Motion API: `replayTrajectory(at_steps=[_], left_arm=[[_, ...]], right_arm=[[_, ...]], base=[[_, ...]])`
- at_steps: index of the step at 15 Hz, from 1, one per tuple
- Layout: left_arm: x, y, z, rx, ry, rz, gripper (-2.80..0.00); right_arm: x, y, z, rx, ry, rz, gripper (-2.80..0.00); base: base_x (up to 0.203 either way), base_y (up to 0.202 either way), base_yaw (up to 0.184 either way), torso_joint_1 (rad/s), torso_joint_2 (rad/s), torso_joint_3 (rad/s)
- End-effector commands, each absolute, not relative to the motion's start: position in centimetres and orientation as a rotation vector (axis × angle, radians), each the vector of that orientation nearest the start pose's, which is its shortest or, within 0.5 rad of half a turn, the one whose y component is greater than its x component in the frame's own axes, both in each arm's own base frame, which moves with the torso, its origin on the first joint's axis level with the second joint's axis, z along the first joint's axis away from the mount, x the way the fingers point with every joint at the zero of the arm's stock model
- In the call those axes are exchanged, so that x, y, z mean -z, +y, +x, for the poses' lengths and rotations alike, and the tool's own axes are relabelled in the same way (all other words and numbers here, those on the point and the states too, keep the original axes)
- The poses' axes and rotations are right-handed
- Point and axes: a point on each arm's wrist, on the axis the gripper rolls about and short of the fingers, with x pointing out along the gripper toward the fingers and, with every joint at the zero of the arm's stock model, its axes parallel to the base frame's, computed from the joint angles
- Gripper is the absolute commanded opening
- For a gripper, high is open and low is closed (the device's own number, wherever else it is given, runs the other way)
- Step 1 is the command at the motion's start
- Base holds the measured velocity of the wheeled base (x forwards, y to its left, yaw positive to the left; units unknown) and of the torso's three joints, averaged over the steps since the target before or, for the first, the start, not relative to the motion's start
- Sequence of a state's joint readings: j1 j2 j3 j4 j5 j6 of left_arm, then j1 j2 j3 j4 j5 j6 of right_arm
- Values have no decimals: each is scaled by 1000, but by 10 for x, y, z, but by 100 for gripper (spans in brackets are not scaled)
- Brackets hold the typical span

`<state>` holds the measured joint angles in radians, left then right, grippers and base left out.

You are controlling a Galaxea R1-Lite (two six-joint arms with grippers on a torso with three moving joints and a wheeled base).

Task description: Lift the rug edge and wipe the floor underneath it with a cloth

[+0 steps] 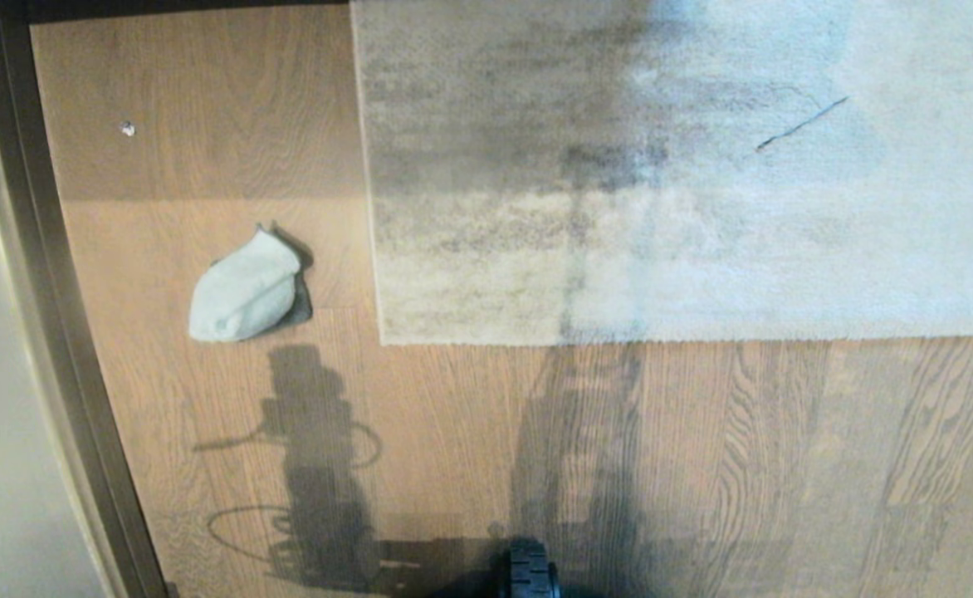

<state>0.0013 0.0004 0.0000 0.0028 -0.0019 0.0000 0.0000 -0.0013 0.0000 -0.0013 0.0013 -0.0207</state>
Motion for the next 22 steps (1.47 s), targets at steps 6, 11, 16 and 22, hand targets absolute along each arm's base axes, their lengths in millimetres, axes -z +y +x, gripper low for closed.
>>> replayTrajectory(at_steps=[6,11,16,22], left_arm=[[-75,0,-23,0,3,-11,-280],[-75,0,-23,3,2,-14,-280],[-75,0,-23,7,3,-12,-280],[-75,0,-23,7,3,-12,-280]], right_arm=[[-76,0,-23,-2,-2,-21,-280],[-76,0,-23,-2,-2,-21,-280],[-76,0,-23,-2,-2,-21,-280],[-76,0,-23,-2,-3,-21,-280]], base=[[0,0,0,0,0,0],[0,0,0,0,0,0],[0,0,0,2,0,18],[0,0,0,2,2,179]])
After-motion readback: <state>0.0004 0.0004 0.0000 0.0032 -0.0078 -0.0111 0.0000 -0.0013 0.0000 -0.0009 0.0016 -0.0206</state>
